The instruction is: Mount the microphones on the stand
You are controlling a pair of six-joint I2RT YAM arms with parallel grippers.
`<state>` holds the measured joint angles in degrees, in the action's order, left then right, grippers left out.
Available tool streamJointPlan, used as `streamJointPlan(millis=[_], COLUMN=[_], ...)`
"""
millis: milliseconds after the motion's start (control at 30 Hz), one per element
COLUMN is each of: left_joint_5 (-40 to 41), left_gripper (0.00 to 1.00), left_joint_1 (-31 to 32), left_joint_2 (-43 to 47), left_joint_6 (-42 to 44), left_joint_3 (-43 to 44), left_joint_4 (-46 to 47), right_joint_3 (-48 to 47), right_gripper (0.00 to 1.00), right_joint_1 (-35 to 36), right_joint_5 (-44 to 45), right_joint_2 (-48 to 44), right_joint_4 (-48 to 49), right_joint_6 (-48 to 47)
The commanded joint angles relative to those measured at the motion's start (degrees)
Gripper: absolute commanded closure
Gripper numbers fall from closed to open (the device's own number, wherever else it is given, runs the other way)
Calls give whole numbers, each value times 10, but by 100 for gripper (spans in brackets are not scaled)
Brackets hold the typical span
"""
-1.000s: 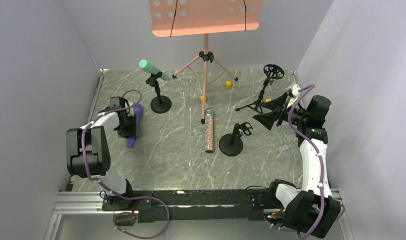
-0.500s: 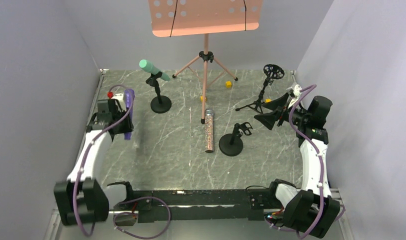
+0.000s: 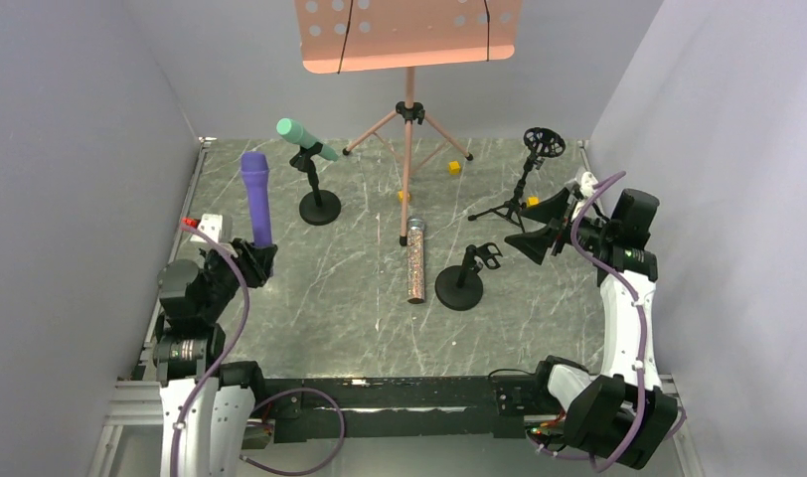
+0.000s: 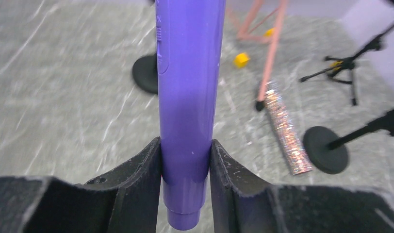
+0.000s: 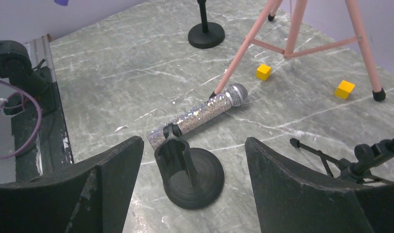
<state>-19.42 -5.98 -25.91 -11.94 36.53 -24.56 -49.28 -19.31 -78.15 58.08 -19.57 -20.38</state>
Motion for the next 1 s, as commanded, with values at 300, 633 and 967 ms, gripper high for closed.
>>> streamJointPlan(millis=[300, 633, 967], left_joint_5=[-118, 33, 76], left_gripper=[100, 100, 100], left_joint_1=[234, 527, 624], left_joint_2=[-56, -300, -454], left_joint_6=[-121, -88, -100], left_joint_3=[3, 93, 167], left_joint_4=[358, 539, 632], right_joint_3=[-259, -153, -132], right_gripper=[11, 10, 9], right_joint_1=[79, 191, 205], right_joint_5=[-45, -50, -41], right_joint_2=[71, 18, 7], right_joint_4=[-340, 116, 202], right_joint_6=[-193, 279, 372])
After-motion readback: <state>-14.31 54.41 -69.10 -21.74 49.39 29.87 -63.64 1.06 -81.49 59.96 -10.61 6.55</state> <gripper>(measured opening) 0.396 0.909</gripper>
